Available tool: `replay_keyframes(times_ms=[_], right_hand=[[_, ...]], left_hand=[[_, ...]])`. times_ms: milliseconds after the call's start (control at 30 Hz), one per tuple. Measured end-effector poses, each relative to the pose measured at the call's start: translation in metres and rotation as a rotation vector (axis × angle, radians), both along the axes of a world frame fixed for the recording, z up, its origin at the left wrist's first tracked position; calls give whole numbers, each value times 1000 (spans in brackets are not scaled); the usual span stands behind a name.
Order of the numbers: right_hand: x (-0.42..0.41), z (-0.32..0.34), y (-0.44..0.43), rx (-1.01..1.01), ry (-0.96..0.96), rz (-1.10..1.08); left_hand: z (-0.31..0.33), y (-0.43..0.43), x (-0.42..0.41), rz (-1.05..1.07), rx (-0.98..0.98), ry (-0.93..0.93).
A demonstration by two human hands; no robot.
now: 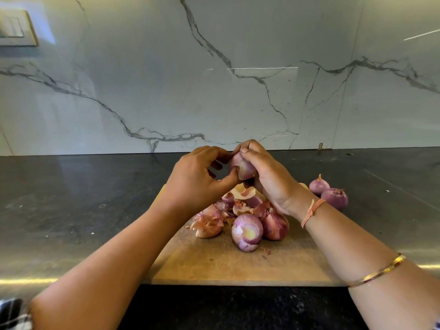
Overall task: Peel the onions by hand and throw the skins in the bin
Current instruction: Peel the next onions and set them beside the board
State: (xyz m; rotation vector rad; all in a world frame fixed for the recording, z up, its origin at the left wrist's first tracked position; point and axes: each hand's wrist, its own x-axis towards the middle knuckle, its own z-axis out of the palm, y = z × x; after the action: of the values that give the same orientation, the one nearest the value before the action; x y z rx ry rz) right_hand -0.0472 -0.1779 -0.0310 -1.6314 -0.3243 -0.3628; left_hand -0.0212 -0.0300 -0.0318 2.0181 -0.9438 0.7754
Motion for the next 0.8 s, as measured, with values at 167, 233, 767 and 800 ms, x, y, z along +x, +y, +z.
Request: replay_keyframes(times_ms=[167, 233, 767, 800], right_hand=[[-2, -2, 2, -128, -84, -23], [-2, -2, 3, -152, -115, -13], [0, -2, 0, -107, -78, -2], [1, -2, 0, -95, -70, 3]], left_hand=[[-3, -6, -3, 54, 5, -38], [-3, -6, -3, 66, 19, -60], [-6, -5, 6, 94, -99, 39], [-7, -6, 6, 98, -99, 57]])
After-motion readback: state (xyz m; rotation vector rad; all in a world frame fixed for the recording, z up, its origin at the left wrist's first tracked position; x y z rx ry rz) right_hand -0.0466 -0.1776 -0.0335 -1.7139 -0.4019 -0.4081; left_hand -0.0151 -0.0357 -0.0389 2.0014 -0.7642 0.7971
